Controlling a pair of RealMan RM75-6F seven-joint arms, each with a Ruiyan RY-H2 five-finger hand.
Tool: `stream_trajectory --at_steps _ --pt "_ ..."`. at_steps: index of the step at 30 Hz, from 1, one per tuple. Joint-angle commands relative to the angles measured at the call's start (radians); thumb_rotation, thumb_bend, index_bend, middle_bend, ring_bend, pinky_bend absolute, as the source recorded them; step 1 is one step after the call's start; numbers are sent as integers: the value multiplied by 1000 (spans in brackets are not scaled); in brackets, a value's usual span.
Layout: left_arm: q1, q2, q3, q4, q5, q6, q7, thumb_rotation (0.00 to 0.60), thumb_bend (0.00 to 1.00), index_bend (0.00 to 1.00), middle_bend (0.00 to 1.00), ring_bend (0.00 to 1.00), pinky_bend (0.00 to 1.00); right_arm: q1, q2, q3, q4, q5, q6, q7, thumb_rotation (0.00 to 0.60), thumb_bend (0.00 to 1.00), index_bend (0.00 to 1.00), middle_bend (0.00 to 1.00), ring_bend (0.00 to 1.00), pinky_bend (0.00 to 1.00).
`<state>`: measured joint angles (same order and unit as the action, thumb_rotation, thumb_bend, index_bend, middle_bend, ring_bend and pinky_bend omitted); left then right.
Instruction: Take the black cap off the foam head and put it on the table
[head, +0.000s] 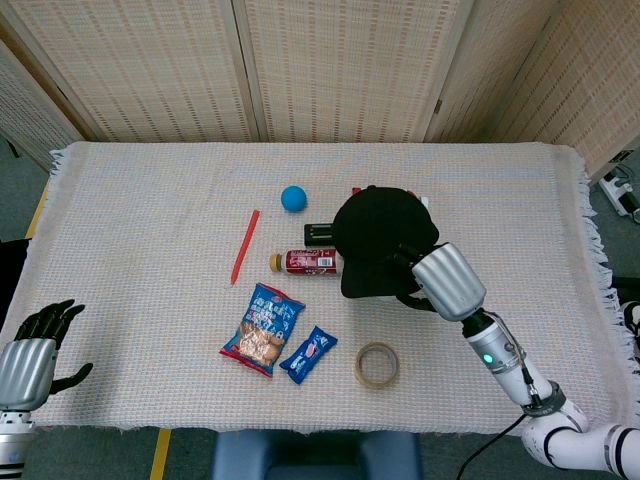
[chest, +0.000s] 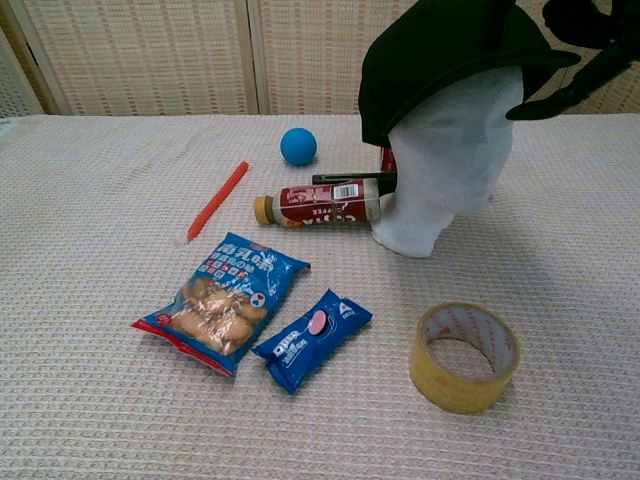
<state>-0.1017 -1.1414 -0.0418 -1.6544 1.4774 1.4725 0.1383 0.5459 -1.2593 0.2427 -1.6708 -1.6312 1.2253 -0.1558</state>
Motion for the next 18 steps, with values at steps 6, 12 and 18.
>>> stream_trajectory --at_steps 6,12,18 --pt "-1 0 -2 9 -17 -14 -12 600 216 196 152 134 204 41 -80 9 67 11 22 -2 600 90 597 546 871 909" --pt "-1 1 -1 10 -19 -17 -15 600 217 196 150 134 204 48 -102 12 90 12 40 2 600 205 728 649 904 941" --pt "2 5 0 10 -23 -17 -18 600 217 196 150 134 203 55 -141 24 147 3 103 34 600 361 850 729 935 968"
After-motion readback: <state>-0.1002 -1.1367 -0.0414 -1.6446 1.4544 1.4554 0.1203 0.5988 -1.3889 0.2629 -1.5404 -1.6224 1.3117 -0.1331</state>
